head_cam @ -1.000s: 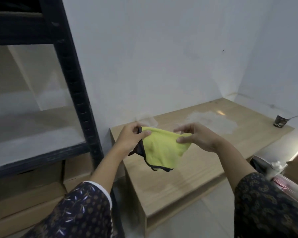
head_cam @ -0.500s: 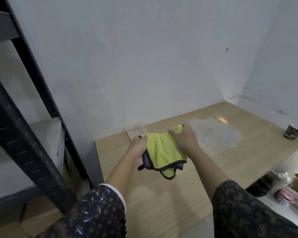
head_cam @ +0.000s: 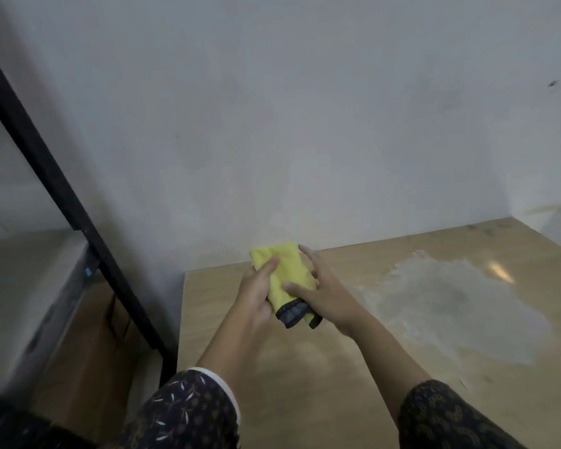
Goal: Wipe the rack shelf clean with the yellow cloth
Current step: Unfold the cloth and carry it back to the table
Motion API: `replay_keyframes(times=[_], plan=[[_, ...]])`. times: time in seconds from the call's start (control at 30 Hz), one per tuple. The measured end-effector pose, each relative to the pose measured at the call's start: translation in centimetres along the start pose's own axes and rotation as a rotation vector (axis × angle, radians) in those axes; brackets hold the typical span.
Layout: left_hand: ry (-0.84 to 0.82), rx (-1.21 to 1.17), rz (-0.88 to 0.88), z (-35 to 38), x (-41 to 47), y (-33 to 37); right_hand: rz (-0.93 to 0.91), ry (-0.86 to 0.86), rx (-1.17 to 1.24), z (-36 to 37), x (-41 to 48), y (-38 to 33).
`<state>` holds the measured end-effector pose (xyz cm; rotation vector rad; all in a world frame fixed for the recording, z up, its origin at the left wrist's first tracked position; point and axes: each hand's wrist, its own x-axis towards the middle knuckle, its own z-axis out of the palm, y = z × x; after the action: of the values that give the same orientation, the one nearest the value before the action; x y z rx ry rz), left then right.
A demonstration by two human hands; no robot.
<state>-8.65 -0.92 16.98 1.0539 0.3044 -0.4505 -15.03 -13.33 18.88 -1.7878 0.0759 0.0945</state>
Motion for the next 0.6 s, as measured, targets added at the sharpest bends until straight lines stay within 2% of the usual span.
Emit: replay_keyframes(times=[0.07,0.17,0.23,0.33,0.4,0.47,0.53,0.6], plan=[[0.069,0.009,0.064,0.1,2.3,-0.2,0.035,-0.084,0.194,-0.2,2.5,1.7],[0.267,0.171,0.130,-0.5,5.9,-0.8,0.035,-0.022,0.383,-0.5,6.3,4.3],[0.363,0.323,0.159,-1.6,8.2,-1.5,0.038,0.068,0.316,-0.4,8.6,5.8],[0.491,0.759,0.261,-4.3,11.1,-2.6,0.081,0.188,0.106,-0.2,12.1,7.9],[0.445,0.973,0.319,-6.0,12.5,-3.5,0.100,0.221,-0.003,0.0,14.5,9.4],[0.330,1.118,0.366,-6.9,13.8,-4.7,0.090,0.212,-0.097,0.4,16.6,10.6],[0.268,1.160,0.402,-7.3,15.0,-5.9,0.064,0.187,-0.168,0.9,18.5,11.6],[0.292,1.135,0.426,-7.5,15.9,-6.8,0.040,0.162,-0.234,1.6,20.2,12.6]])
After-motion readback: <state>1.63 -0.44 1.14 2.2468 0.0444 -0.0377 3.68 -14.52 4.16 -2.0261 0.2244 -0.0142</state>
